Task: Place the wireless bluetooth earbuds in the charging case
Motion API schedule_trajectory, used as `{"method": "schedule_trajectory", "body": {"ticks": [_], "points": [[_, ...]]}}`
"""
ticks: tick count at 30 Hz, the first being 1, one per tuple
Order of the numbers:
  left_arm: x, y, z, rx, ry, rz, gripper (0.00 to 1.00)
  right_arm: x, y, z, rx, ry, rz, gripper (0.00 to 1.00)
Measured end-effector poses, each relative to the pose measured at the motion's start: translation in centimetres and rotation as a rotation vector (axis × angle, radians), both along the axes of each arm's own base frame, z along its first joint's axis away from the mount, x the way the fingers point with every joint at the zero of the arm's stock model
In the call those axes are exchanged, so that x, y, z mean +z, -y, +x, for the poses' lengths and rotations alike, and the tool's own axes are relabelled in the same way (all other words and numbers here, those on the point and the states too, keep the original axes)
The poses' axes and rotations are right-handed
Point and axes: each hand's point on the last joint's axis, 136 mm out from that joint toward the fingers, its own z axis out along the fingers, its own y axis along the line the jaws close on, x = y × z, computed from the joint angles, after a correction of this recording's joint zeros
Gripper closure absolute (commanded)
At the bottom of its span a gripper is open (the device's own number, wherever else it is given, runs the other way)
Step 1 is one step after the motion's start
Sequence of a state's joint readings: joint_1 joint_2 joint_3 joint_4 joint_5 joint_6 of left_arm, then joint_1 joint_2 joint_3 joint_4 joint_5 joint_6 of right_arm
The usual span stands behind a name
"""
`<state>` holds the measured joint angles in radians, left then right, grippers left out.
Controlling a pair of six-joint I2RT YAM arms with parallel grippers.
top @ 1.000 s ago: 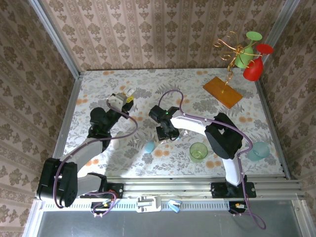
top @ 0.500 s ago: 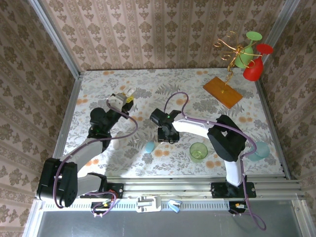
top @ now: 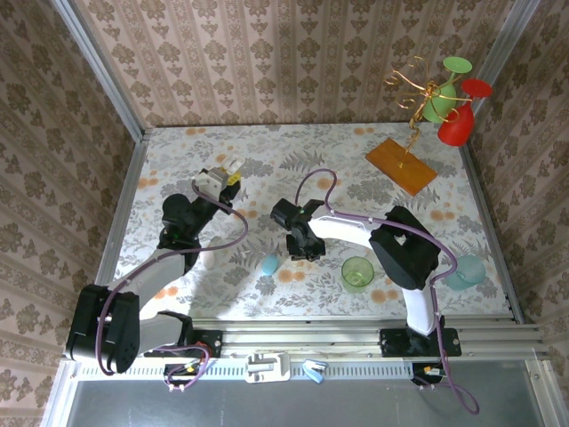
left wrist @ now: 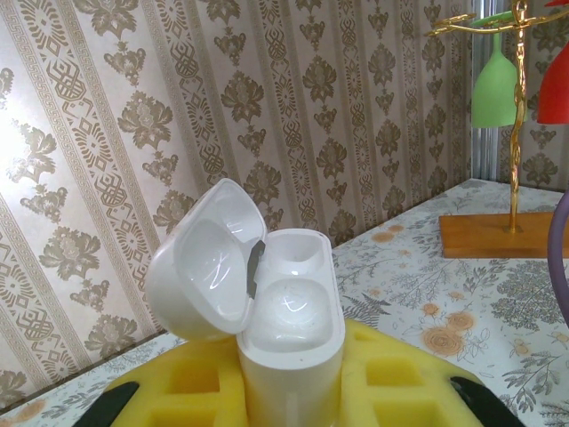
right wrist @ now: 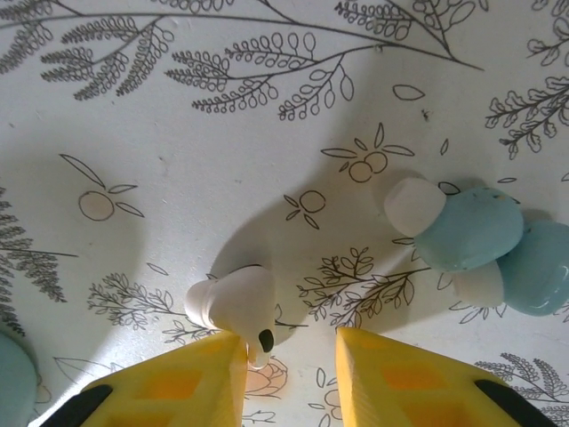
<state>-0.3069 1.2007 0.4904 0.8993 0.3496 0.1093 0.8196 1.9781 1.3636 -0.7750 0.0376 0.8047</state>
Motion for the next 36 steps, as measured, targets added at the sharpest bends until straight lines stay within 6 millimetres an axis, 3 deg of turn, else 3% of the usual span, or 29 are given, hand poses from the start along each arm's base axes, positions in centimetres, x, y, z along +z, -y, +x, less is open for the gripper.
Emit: {"method": "schedule_trajectory", "body": {"ticks": [6,13,22,36], "points": [[0.0,0.0,0.0,-0.001,0.000,0.000,1.00,0.3,0.1,0.0,0.052,-0.003,-0.012,0.53],[0.1,-0.2,0.1,0.017,0.002,-0.002,1.00,2.4,-1.0,1.9,0.052,-0.004,0.010,0.45],[0.1,-0.5,0.0,0.037,0.017,0.006,1.00,0.9,-0.8,2.1,0.025,-0.121,-0.040,0.47],[-0.5,-0.8,0.1,0.054,0.014,0.024,1.00,1.6,-2.1,2.6,0.089,-0.169,-0.057,0.60]]}}
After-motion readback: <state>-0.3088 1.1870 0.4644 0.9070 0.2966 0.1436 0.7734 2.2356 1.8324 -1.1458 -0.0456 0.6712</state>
